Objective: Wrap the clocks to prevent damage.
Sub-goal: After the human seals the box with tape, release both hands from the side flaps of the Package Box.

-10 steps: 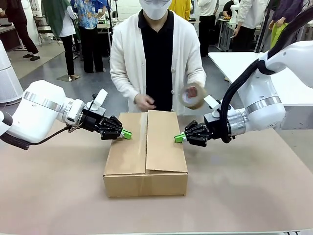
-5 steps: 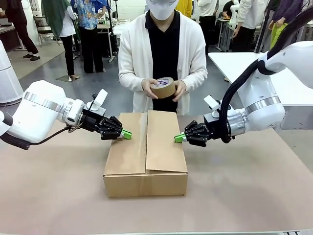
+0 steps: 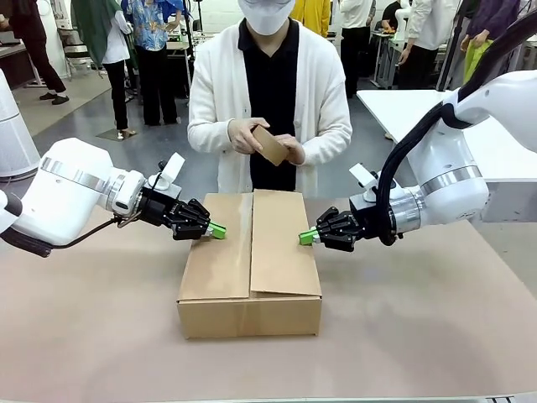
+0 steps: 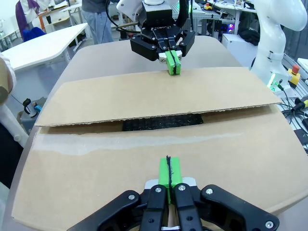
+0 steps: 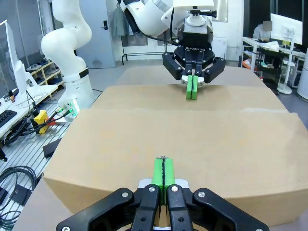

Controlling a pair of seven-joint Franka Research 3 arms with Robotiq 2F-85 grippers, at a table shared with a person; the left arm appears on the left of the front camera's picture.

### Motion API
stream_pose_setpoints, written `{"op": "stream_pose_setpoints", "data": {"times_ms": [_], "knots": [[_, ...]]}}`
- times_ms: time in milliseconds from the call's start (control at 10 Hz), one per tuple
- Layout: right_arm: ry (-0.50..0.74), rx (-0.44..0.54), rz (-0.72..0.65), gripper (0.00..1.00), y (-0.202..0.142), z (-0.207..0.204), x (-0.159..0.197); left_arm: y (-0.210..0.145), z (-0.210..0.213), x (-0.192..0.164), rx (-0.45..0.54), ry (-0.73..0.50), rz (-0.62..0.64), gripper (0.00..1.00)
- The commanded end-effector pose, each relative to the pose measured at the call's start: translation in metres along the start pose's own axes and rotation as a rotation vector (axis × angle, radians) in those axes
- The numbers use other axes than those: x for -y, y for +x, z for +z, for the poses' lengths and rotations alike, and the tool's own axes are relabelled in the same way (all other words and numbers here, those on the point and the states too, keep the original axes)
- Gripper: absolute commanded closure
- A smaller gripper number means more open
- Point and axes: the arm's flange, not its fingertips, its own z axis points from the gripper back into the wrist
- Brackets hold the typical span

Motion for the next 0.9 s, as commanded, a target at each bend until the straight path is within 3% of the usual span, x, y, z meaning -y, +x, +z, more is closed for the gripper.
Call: {"op": "stream_pose_setpoints", "data": {"times_ms": [0,800], "knots": [[-0.002,-0.008,-0.006,0.99,-0.0036,-0.0017,-0.0003,-0.0039,-0.0026,0.0008,-0.02,0.009,0.003,1.0],[-0.002,-0.008,-0.006,0.99,-0.0036,-0.0017,-0.0003,-0.0039,-0.0026,0.0008,-0.02,0.009,0.003,1.0]]}}
